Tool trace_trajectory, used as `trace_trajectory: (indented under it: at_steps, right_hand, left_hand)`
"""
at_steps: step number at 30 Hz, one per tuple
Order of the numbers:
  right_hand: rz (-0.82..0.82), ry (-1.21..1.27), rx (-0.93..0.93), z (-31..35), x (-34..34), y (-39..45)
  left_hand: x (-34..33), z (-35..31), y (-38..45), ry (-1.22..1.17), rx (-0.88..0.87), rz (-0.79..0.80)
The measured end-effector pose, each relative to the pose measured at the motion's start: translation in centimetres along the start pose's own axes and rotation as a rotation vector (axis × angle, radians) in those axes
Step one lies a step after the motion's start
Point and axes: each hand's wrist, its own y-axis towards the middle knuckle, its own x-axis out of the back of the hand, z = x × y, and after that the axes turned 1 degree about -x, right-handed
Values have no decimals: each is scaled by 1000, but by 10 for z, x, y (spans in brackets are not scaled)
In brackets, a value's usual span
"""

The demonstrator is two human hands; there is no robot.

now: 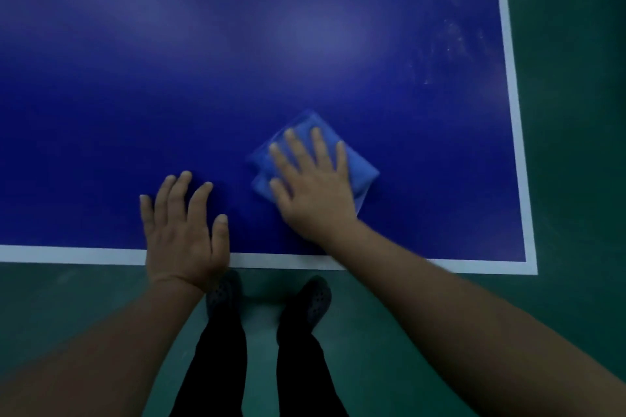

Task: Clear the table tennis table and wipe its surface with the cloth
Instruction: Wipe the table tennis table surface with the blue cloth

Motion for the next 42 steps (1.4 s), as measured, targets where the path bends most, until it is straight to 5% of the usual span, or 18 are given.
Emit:
trace_trajectory:
  at_steps: [3,6,10,14,15,19,21,25,27,37,40,42]
  right_hand:
    - [24,8,217,-4,-7,-59]
    - [41,-38,164,-74,0,-102]
    - [62,-30,-378,-152,24,-91]
    - [-75,125,-888,-125,27,-33]
    - [-94,119,-833,-106,23,-24]
    - [-10,0,-114,-69,8,-46]
    - [-29,-3,-230,-121,15,-58]
    - [-2,43,-838,-222,35,-93]
    - [-14,54,-886,-226,38,-94]
    - [-104,11,-23,-95,19,76]
    - [-98,-43,12,-147,25,122]
    - [-127,-111,-159,-216,32,137]
  left_hand:
    - [1,0,0,-19,1,-12]
    - [1,-1,0,2,5,4]
    - [0,-1,0,32,0,37]
    - [4,0,-1,-23,21,71]
    - [7,-1,0,-50,35,70]
    - [16,-22,11,-101,64,-2]
    - [12,-44,26,-101,-19,4]
    - [-15,-99,67,-64,-197,102]
    - [-27,-121,82,-30,-197,121]
    - [-41,-128,90,-24,-143,-3]
    - [-42,-130,92,15,-193,6]
    - [-43,-131,94,53,-224,38]
